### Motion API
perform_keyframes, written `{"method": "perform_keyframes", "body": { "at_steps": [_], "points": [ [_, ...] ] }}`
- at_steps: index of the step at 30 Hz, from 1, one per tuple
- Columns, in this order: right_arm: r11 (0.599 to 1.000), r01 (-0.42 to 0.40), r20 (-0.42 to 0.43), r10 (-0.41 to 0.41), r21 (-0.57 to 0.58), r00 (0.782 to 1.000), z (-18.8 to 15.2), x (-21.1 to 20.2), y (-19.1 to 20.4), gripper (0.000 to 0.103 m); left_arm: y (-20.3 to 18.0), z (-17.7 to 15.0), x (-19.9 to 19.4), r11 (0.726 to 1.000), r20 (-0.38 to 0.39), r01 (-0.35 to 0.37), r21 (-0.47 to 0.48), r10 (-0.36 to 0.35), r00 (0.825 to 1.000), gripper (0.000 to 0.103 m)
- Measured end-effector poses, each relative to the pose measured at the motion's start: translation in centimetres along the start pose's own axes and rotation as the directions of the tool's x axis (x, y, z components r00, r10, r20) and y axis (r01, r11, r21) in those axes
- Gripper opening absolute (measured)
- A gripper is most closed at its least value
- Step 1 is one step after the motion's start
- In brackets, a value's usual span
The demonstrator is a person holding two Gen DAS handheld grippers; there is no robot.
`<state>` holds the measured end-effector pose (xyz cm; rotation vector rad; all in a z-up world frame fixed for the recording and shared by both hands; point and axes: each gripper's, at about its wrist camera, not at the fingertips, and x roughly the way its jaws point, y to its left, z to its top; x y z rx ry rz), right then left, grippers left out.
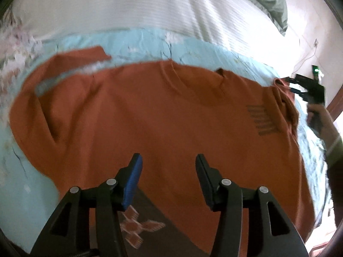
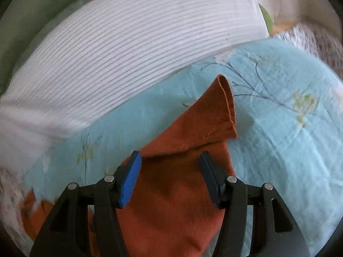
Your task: Fold small clothes
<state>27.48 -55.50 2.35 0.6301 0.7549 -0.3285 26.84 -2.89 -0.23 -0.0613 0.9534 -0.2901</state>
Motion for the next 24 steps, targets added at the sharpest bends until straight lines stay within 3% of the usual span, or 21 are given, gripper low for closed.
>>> {"method": "perform_keyframes", "body": {
  "at_steps": [2,4,5,6,7,9,12,15,20,24],
  "points": [
    [0.997,0.01,-0.01,-0.009,0.082,1.0,0.7,1.2,-1.0,0.058,0.1,-0.7,0.3,1.0,-0.014,0.012,-0.024,-0.012,1.0,0.052],
    [0.99,0.013,0.014,-0.015,0.143,1.0,1.3,2.1,-2.1,0.051,0.4,-1.2,0.5,0.999,-0.03,0.024,-0.046,-0.025,0.999,0.052],
    [0.985,-0.004,0.031,-0.001,0.17,1.0,1.5,2.3,-2.6,0.036,0.5,-1.5,0.6,0.998,-0.037,0.028,-0.057,-0.03,0.999,0.052],
    [0.982,-0.02,0.041,0.012,0.19,0.999,1.7,2.5,-3.0,0.015,0.6,-1.7,0.7,0.997,-0.045,0.032,-0.064,-0.035,0.998,0.052],
    [0.979,-0.033,0.039,0.026,0.201,0.999,1.9,2.6,-3.2,0.008,0.7,-2.0,0.7,0.997,-0.05,0.035,-0.067,-0.039,0.998,0.052],
    [0.981,-0.069,0.06,0.059,0.183,0.996,1.9,2.0,-2.7,0.008,0.8,-2.5,0.6,0.997,-0.056,0.029,-0.071,-0.033,0.998,0.052],
    [0.988,-0.152,0.088,0.149,0.025,0.985,1.0,-1.0,1.1,0.008,1.1,-2.8,0.2,0.996,-0.054,0.038,-0.081,-0.043,0.998,0.052],
    [0.963,-0.245,0.057,0.252,-0.112,0.966,-0.5,-3.7,5.4,0.007,1.1,-3.1,-0.3,0.995,-0.043,0.049,-0.086,-0.053,0.998,0.052],
    [0.864,-0.389,-0.047,0.396,-0.32,0.917,-4.8,-8.4,14.1,0.007,0.7,-3.9,-1.6,0.993,-0.025,0.078,-0.083,-0.08,0.996,0.052],
    [0.755,-0.517,-0.192,0.483,-0.404,0.855,-10.0,-10.0,21.1,0.008,0.8,-4.9,-3.1,0.993,-0.011,0.09,-0.082,-0.091,0.996,0.052]
  ]
}}
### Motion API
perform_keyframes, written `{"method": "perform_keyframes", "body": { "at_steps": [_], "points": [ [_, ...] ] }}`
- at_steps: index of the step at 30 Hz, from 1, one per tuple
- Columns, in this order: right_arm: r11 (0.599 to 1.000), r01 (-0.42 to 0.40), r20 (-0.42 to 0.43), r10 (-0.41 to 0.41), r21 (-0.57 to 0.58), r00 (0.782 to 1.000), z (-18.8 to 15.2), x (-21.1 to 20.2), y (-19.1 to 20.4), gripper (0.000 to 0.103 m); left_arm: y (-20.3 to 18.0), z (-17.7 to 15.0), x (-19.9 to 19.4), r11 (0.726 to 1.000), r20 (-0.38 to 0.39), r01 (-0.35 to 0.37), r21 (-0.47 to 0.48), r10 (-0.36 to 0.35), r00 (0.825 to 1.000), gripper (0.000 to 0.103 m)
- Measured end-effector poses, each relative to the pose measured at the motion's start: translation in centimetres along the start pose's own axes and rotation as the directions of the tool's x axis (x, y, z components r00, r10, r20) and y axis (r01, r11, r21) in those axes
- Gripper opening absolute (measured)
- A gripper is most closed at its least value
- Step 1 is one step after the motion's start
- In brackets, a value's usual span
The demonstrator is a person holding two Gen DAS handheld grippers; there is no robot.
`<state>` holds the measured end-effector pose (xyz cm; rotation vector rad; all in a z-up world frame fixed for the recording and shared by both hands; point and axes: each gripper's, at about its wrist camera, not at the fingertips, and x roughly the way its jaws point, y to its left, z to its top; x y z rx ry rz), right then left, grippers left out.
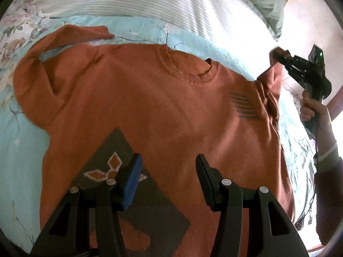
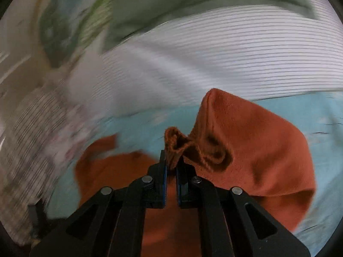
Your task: Fold small clothes
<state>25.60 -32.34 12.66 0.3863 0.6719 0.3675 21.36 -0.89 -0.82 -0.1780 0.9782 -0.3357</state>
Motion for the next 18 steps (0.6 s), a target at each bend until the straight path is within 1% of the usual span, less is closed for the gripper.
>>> {"method": "perform_keyframes", "body": {
  "at_steps": [1,3,4,6,7,9,12,14,15,16,17,18],
  "points": [
    [0.999,-0.043,-0.03,0.043,-0.01,0.999,-0.5,1.0,1.9,0.007,0.2,-0.2,-0.3,1.0,0.002,0.003,-0.004,-0.003,1.0,0.052],
    [0.992,-0.128,-0.087,0.126,-0.017,0.988,-1.8,3.2,5.1,0.007,0.6,-0.6,-1.0,1.0,0.007,0.007,-0.014,-0.007,1.0,0.052],
    [0.986,-0.165,-0.121,0.161,-0.025,0.98,-2.6,4.6,6.6,0.007,1.0,-0.9,-1.3,1.0,0.01,0.008,-0.02,-0.007,1.0,0.052],
    [0.976,-0.212,-0.185,0.201,-0.04,0.962,-4.6,7.3,9.1,0.007,1.5,-1.3,-1.9,1.0,0.013,0.009,-0.03,-0.009,1.0,0.052],
    [0.971,-0.236,-0.222,0.221,-0.043,0.949,-5.9,8.7,10.5,0.007,1.8,-1.5,-2.2,0.999,0.016,0.008,-0.036,-0.008,1.0,0.052],
    [0.957,-0.289,-0.295,0.267,-0.032,0.917,-7.6,11.7,12.9,0.007,2.4,-2.0,-2.7,0.999,0.019,0.008,-0.044,-0.007,1.0,0.052],
    [0.937,-0.349,-0.377,0.315,-0.024,0.871,-10.5,14.4,15.1,0.008,3.5,-2.7,-3.2,0.998,0.023,0.001,-0.059,0.0,1.0,0.052],
    [0.929,-0.369,-0.414,0.328,-0.022,0.849,-12.0,15.9,16.4,0.008,4.2,-3.1,-3.5,0.997,0.022,0.001,-0.074,0.001,1.0,0.052],
    [0.92,-0.392,-0.448,0.35,-0.002,0.823,-12.7,17.0,17.1,0.008,4.6,-3.3,-3.5,0.997,0.021,-0.001,-0.082,0.002,1.0,0.052],
    [0.915,-0.404,-0.469,0.362,0.011,0.806,-13.0,17.5,17.0,0.01,5.0,-3.4,-3.6,0.996,0.02,-0.002,-0.091,0.003,1.0,0.052],
    [0.914,-0.406,-0.48,0.365,0.02,0.798,-13.6,18.0,17.3,0.012,5.2,-3.6,-3.6,0.995,0.019,-0.001,-0.095,0.003,1.0,0.052],
    [0.915,-0.402,-0.484,0.367,0.034,0.794,-14.1,18.4,17.1,0.02,5.5,-3.7,-3.6,0.995,0.018,-0.001,-0.098,0.003,1.0,0.052]
  ]
}}
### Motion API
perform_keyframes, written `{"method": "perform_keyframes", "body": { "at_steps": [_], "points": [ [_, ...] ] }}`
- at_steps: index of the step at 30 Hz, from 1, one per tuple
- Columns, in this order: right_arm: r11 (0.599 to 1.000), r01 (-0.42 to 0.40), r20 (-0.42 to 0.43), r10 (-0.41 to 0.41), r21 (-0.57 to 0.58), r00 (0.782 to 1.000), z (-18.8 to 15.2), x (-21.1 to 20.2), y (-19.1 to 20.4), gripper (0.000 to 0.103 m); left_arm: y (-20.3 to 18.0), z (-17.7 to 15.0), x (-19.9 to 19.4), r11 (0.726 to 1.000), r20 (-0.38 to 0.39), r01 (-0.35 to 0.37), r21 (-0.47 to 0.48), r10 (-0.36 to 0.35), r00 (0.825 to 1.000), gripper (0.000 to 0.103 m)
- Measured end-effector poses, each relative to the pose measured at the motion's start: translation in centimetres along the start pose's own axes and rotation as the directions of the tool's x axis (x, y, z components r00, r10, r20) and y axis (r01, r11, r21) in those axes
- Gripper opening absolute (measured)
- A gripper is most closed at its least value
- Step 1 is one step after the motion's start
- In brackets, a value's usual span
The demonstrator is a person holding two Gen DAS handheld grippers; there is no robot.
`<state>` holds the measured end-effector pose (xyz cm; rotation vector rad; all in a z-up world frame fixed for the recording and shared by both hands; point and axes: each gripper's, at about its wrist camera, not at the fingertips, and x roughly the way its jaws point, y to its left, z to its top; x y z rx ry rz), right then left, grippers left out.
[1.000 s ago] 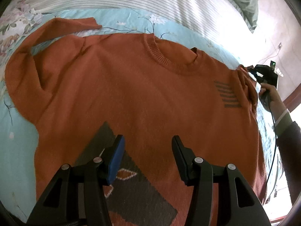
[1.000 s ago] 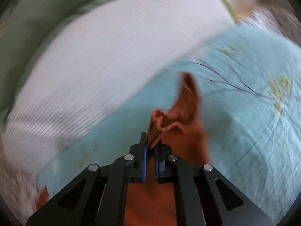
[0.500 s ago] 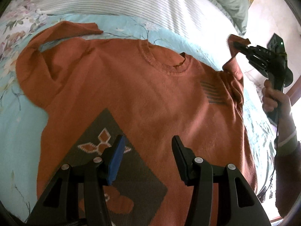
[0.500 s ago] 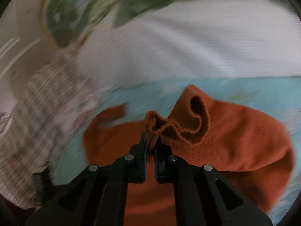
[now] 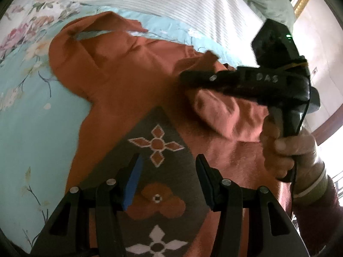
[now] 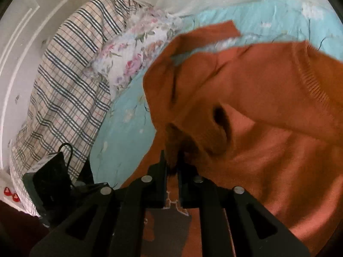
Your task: Fold small clothes
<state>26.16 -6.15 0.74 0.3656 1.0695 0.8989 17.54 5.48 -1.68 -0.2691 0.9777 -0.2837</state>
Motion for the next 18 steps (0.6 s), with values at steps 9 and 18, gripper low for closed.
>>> {"method": "perform_keyframes", "body": {
  "at_steps": [9,18],
  "points": [
    [0.982,-0.007,0.231,-0.037,0.188,0.972,-2.9,-7.7,-3.4,0.065,1.2,1.9,3.7,1.0,-0.037,-0.011,-0.001,0.011,0.999,0.054],
    [0.89,0.212,0.419,-0.387,0.405,0.821,-10.2,-19.8,-6.0,0.065,2.5,6.7,7.4,0.985,-0.014,0.107,-0.134,-0.11,0.994,0.026]
  ]
}}
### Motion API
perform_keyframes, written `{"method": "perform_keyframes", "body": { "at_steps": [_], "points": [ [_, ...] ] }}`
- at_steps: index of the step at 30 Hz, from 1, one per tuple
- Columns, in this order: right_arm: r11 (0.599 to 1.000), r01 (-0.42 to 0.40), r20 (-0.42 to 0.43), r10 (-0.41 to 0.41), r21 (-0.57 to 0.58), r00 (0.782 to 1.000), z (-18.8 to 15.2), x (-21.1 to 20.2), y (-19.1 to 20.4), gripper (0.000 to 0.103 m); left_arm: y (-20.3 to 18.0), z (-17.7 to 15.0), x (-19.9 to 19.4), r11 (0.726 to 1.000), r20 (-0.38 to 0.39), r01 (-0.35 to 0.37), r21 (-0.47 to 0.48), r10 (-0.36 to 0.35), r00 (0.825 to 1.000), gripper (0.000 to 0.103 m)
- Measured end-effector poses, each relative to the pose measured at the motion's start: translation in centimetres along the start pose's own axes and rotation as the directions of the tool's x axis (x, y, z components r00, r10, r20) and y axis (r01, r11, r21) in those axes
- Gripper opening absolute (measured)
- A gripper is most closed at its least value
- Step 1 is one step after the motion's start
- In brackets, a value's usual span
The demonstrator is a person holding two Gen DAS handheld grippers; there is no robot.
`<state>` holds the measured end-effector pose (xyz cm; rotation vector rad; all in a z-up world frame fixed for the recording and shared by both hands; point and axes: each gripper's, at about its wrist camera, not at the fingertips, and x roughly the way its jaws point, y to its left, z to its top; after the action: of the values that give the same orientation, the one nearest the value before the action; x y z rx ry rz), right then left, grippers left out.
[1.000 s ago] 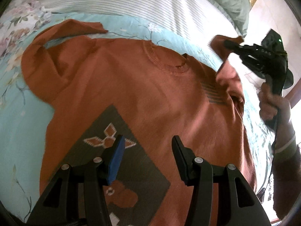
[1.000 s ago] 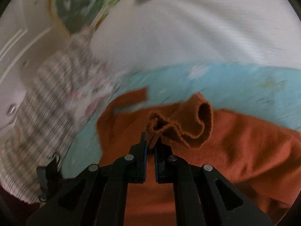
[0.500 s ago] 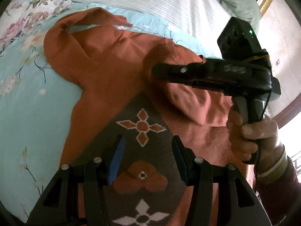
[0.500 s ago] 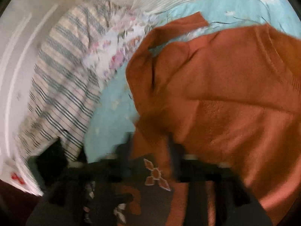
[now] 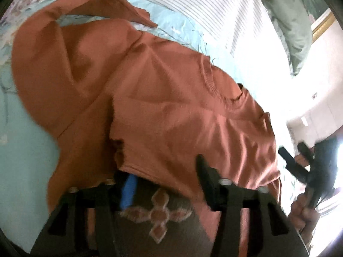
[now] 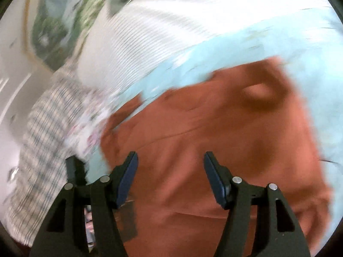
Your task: Fold small clothes
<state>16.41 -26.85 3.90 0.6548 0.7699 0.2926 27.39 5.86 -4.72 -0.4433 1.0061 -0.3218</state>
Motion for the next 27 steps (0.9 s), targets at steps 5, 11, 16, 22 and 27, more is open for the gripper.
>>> {"method": "perform_keyframes", "body": {
  "at_steps": [5,11,16,22,27],
  "points": [
    [0.985,0.163,0.091,-0.167,0.048,0.982,1.3,-4.5,-4.2,0.065,-1.2,0.9,-1.6,0.998,0.12,-0.05,0.045,0.044,0.992,0.005],
    [0.957,0.29,0.03,-0.29,0.013,0.956,4.1,-2.9,-7.1,0.065,1.4,1.8,-1.4,0.997,0.101,-0.081,0.003,0.08,0.992,0.005],
    [0.943,0.322,-0.067,-0.328,-0.084,0.942,5.6,2.1,-6.8,0.065,1.0,1.1,-1.0,0.994,0.103,-0.102,0.036,0.098,0.99,0.005],
    [0.936,0.324,-0.083,-0.337,-0.136,0.938,5.9,3.5,-7.0,0.01,0.2,1.1,-1.4,0.993,0.111,-0.091,0.069,0.083,0.99,0.005],
    [0.943,0.333,-0.004,-0.333,0.001,0.943,6.2,0.1,-10.1,0.01,-3.0,1.5,-1.4,0.986,0.135,-0.035,0.164,0.013,0.991,0.005]
  ]
}}
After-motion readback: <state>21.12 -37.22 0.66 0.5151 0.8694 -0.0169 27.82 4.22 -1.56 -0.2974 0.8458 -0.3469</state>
